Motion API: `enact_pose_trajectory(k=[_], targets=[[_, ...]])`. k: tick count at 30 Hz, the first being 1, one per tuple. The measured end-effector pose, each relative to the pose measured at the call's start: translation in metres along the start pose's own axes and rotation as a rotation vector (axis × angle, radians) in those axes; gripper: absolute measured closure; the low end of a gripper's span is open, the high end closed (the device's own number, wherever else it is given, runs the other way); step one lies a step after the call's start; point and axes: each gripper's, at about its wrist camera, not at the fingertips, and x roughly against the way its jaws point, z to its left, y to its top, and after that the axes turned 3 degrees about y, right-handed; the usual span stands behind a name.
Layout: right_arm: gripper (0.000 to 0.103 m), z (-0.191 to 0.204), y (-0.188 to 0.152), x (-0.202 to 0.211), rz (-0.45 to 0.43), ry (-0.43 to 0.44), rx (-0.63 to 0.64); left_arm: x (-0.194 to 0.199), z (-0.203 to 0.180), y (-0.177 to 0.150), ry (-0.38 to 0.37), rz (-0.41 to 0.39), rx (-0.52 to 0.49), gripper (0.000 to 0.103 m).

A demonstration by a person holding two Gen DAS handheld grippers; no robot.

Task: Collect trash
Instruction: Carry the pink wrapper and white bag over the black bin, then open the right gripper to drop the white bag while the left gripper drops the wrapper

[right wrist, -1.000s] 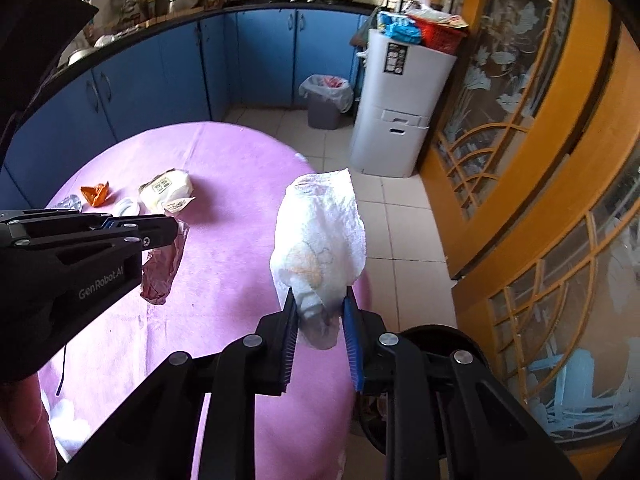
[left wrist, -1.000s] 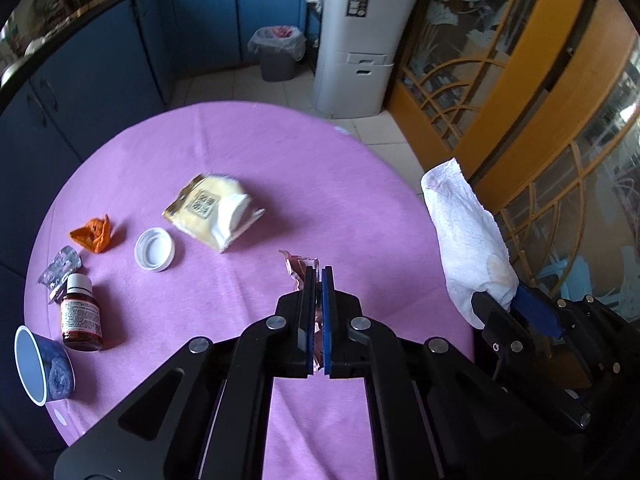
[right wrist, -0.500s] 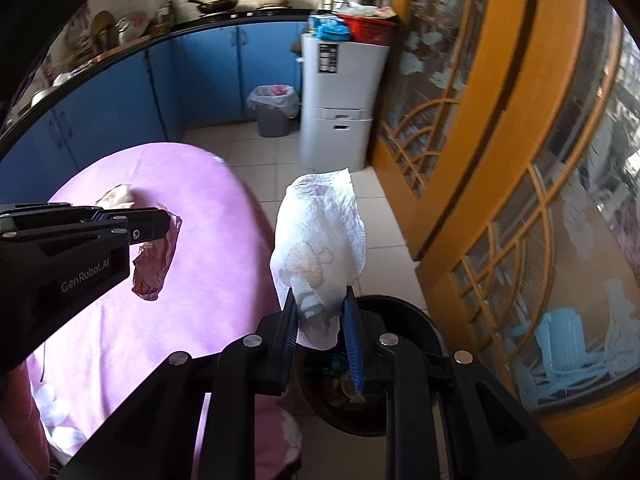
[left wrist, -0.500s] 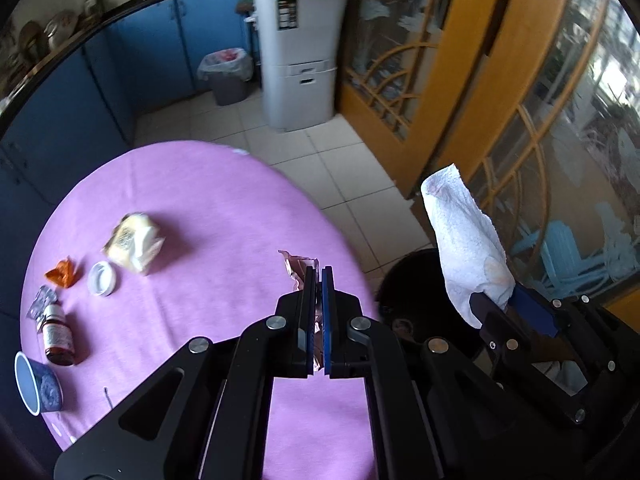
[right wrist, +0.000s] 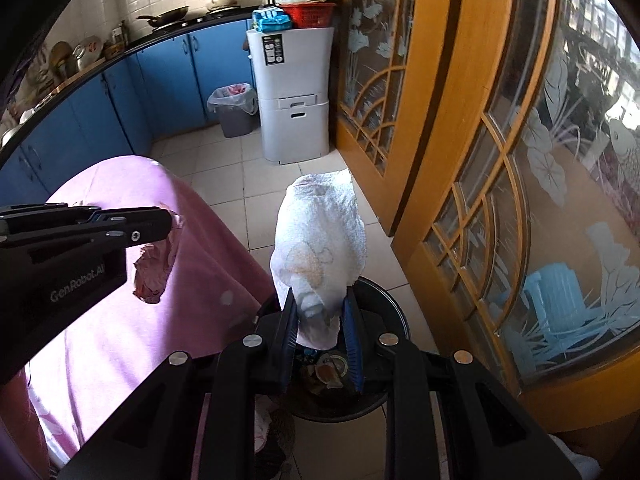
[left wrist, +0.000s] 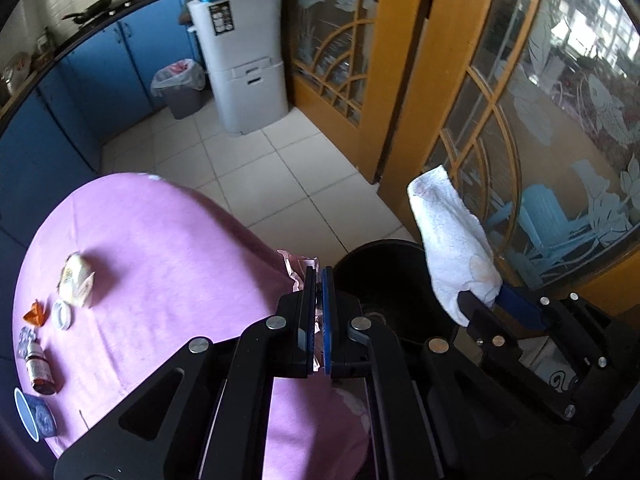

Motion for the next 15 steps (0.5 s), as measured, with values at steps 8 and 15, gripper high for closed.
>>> enact_pose_trajectory(k=[8, 15], targets=[[0.082, -0.023, -0.003, -0.010, 0.016, -0.004, -0.046, -0.013, -0.024, 0.017, -0.020, 0.016, -0.038, 0.097], [0.082, -0.028, -0.003, -0.019, 0.027, 0.010, -0.053, -0.029, -0.021, 0.021, -0.021, 0.063, -0.017, 0.097]])
